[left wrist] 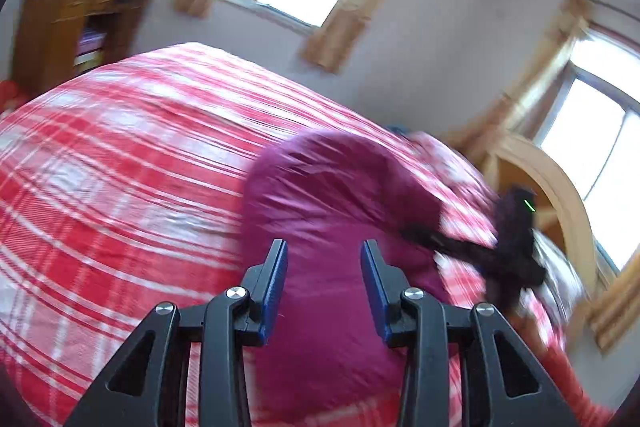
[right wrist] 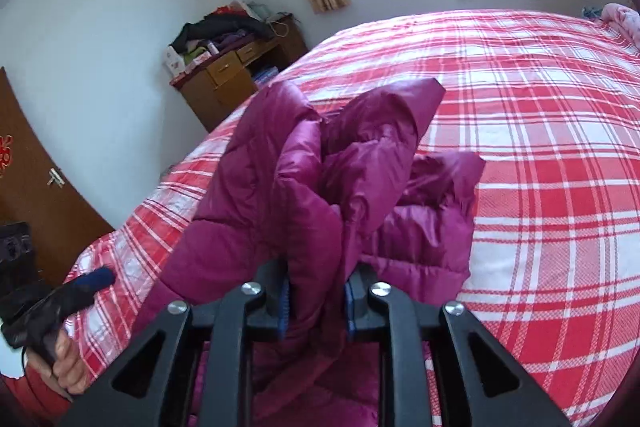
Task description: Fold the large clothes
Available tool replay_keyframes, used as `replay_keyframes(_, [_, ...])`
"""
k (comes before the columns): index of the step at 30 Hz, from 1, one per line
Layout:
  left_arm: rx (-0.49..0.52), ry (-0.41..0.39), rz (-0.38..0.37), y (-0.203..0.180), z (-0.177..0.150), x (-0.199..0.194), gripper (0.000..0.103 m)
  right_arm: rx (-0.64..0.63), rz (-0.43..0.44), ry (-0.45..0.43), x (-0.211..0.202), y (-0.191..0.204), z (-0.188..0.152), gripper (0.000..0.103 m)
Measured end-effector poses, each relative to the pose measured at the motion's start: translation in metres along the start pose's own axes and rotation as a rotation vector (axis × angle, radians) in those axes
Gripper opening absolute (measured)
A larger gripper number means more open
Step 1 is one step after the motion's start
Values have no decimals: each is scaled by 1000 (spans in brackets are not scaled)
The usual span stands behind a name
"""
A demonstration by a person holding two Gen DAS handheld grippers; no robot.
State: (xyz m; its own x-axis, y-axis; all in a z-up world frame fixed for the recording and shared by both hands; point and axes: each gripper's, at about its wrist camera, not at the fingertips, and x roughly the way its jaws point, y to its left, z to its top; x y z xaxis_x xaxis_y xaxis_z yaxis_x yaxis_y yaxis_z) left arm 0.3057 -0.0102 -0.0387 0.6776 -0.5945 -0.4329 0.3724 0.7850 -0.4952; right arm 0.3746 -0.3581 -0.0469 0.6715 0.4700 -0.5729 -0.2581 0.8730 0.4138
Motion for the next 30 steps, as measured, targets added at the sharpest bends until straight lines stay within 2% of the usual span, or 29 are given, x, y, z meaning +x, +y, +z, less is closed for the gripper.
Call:
replay_keyframes(2, [36,26,68,1,5,23,39,31,50,11,2,-12,2,23])
replay_keyframes(4, [108,75,111,-11,-2,52,39,71,58,56,13,-29,-3,23])
replay_keyframes(7, [147,125,100,-25,-13,78,39,199,94,102,29,-61,-15,24])
replay_keyframes(9, [235,112,179,-42,-27,93,39,318,148,79,29,-86,-26,24])
replay_keyframes(11, [360,142,262,-55,-36,112,39,434,199,60,31,-106,-41,23])
replay_keyframes(13, [445,161,303,-64,-47,123,39,489,213,33,29,-117,-53,23])
replay_keyframes(15, [465,180,314,-64,-50,125,39,461,135,14,17,-110,-55,26])
replay_keyframes(18, [472,184,313,-59,-50,132,40,311,-95,-9,-14,-77,-50,44])
replay_keyframes(19, [460,187,311,-57,-48,136,40,241,-186,-38,-30,-60,-49,44])
replay_keyframes(20, [436,191,307,-54,-47,136,40,192,-220,-66,-44,-45,-49,44])
replay_keyframes(22, [431,195,322,-55,-48,138,40,141,-171,-111,-68,-17,-51,44])
replay_keyframes(25, [479,190,363,-64,-50,141,40,70,-104,-127,-85,24,-57,44])
replay_keyframes(28, [481,195,370,-67,-51,139,40,13,-77,-67,-68,48,-73,42])
replay_keyframes(29, [476,198,367,-67,-51,139,40,4,-89,-30,-59,50,-81,40])
replay_keyframes(30, [474,199,363,-66,-51,139,40,-11,-126,4,-49,51,-89,34])
